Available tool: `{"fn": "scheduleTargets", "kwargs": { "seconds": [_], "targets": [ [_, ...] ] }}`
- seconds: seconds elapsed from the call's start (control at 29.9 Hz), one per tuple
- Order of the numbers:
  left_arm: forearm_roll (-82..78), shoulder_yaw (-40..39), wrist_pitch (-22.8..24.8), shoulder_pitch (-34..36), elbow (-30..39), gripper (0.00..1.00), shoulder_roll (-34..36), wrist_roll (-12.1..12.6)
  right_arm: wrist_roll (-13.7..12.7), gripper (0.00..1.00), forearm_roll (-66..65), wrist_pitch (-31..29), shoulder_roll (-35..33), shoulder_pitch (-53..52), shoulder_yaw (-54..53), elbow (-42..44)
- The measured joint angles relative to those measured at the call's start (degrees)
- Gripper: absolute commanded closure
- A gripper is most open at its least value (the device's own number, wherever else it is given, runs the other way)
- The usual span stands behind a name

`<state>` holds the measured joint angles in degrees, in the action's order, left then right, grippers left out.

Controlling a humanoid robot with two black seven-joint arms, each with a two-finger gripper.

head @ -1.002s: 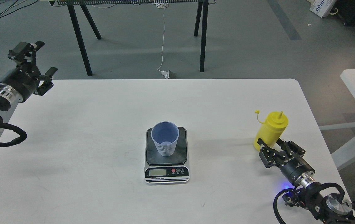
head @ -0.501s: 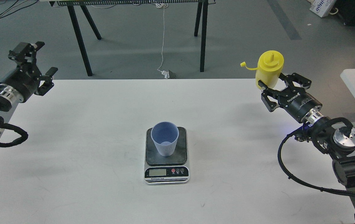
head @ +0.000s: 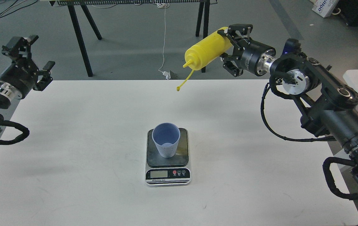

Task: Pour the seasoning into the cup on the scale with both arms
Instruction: 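Tilt the bottle upside down over the cup and squeeze sauce in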

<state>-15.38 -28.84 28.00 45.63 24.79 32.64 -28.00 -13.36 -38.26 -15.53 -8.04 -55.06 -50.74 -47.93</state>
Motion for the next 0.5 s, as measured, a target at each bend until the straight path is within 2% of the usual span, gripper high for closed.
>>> {"fn": "scheduleTargets", "kwargs": {
  "seconds": [0.23,0.5],
  "targets": [
    [0.0,-0.2,0.0,0.0,-0.3,0.01,0.0,0.0,0.3,0.98,-12.6,0.8,3.9,-4.6,9.7,-1.3],
    [0.0,-0.2,0.0,-0.6,-0.4,0.01,0.4,0.0,2.5,0.98,-19.5,2.4,6.9,-10.7,20.8,-1.1]
  ]
}}
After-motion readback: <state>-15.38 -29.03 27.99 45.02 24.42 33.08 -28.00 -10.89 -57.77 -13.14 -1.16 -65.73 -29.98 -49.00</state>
